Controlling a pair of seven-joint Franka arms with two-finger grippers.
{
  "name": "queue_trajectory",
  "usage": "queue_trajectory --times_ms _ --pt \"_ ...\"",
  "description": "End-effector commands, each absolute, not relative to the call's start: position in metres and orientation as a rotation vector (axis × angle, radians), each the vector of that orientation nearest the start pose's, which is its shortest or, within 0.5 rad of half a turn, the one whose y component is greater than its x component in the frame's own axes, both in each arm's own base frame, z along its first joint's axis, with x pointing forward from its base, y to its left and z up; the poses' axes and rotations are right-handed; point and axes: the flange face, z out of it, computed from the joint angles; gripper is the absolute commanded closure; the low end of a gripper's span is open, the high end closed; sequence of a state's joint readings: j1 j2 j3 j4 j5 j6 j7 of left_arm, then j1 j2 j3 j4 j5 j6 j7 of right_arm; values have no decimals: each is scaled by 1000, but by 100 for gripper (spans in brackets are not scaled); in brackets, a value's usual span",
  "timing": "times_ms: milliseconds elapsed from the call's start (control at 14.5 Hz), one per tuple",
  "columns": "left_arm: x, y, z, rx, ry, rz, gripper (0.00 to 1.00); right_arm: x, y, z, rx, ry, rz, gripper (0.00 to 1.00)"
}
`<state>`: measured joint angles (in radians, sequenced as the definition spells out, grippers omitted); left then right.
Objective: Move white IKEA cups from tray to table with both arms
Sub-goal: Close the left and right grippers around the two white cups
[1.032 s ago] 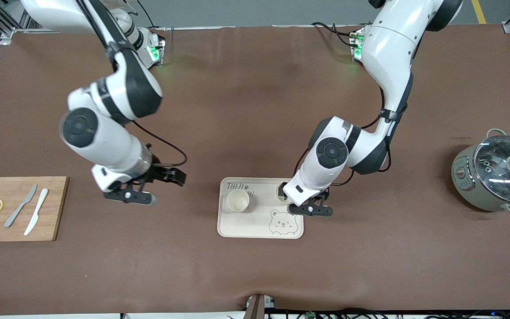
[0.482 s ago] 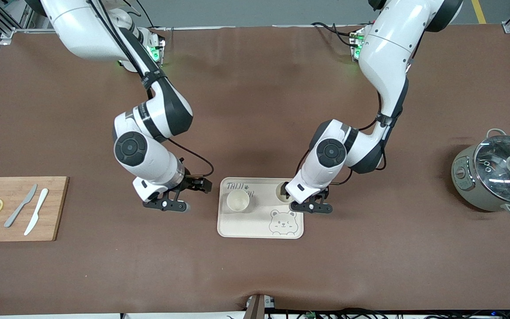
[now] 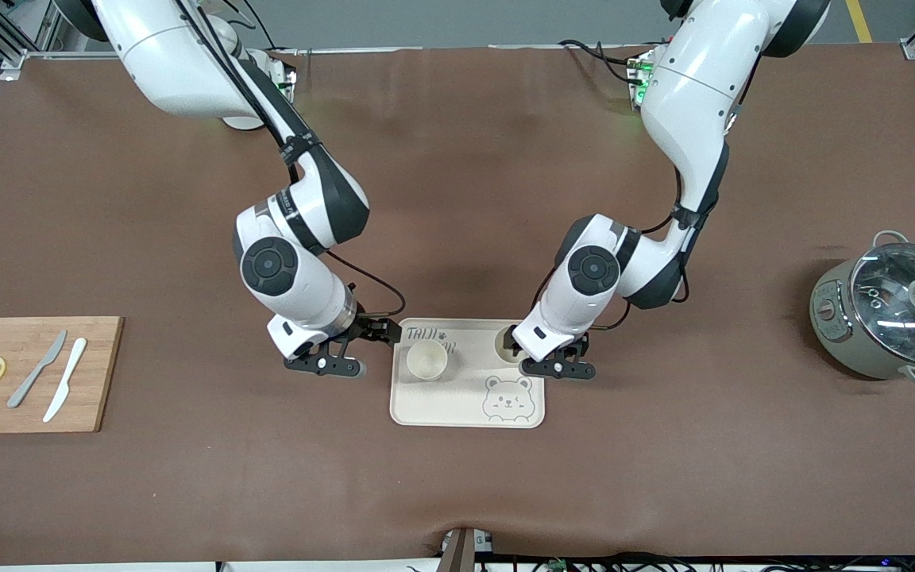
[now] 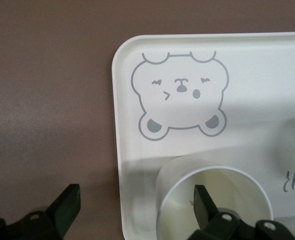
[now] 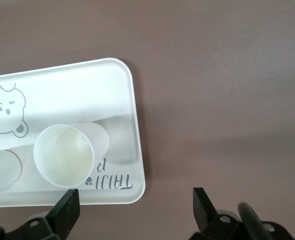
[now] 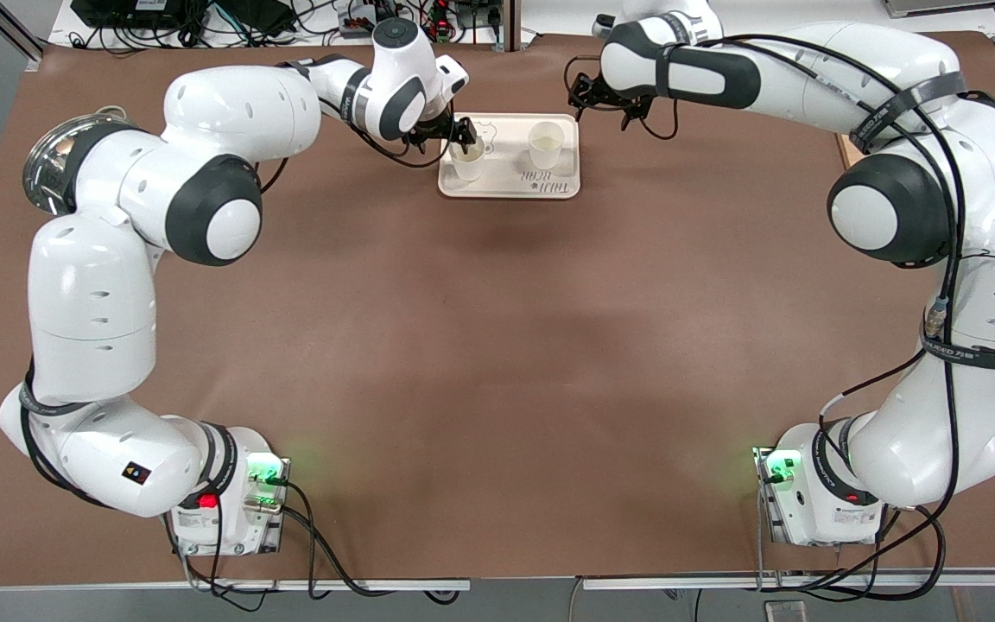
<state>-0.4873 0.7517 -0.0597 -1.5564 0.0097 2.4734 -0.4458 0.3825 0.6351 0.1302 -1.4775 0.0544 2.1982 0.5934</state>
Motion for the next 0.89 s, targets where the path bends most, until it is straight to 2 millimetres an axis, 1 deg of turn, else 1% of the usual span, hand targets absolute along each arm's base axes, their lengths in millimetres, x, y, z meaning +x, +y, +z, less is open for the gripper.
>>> queue_trajectory --times_ms 0,69,138,206,275,413,550,619,826 --pt "613 -372 224 -3226 130 -242 0 643 350 296 -2975 235 -90 0" --pt "612 -374 223 -3229 94 -235 29 644 352 288 -2967 235 -105 0" --pt "609 -378 223 -3231 25 -228 78 642 355 285 -2968 231 -100 0" --pt "607 -382 223 -3218 30 -241 100 641 355 280 -2972 228 -93 0" --pt "605 -385 223 -3197 43 -260 100 641 355 272 -2975 229 -84 0" --pt "604 -389 224 -3167 -5 -299 100 640 363 258 -2967 224 -92 0" --pt "606 -386 224 -3161 -6 -306 100 640 368 254 -2947 288 -114 0" --pt "606 -386 224 -3160 -7 -304 100 636 375 253 -2947 282 -111 0" --pt "610 -379 225 -3161 -22 -305 100 636 376 252 -2946 283 -113 0"
